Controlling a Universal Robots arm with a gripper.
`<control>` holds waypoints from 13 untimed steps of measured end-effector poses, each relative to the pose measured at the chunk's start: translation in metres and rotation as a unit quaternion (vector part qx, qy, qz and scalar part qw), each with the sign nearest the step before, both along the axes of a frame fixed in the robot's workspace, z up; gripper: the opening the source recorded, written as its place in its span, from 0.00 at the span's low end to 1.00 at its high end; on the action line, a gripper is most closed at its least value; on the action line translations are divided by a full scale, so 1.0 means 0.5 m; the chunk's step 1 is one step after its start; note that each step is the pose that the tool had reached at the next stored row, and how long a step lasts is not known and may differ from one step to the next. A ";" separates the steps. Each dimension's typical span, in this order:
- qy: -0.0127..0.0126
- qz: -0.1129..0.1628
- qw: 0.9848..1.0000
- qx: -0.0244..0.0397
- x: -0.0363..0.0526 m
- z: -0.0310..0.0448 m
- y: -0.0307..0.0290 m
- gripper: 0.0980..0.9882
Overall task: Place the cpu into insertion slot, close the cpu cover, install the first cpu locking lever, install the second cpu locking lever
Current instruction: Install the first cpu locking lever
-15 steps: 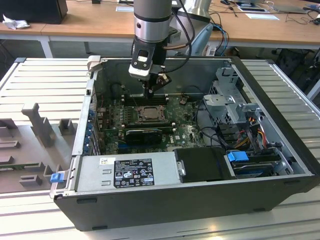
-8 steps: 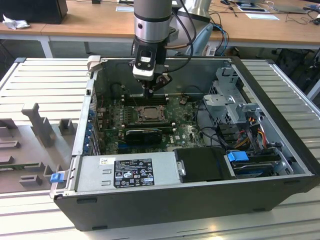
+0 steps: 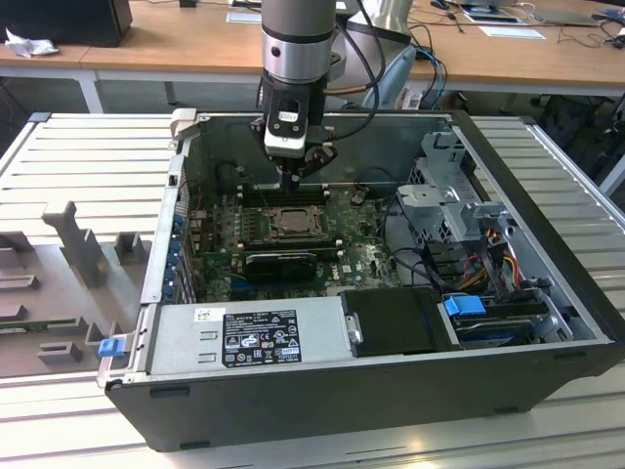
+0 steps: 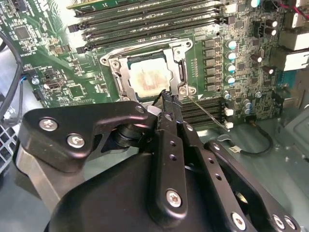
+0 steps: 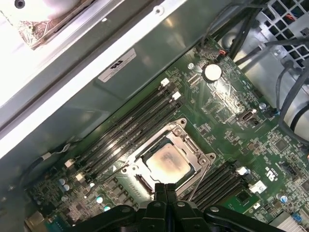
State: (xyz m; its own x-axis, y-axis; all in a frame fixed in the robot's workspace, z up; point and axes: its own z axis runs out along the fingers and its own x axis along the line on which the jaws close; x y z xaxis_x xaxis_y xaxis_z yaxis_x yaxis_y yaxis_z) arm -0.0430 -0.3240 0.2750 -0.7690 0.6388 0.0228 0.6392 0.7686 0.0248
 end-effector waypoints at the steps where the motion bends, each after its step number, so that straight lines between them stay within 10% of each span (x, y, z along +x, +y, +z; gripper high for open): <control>1: 0.000 0.006 1.000 0.000 0.000 0.000 0.000 0.01; 13: 0.000 0.050 0.999 0.000 0.000 0.000 0.000 0.01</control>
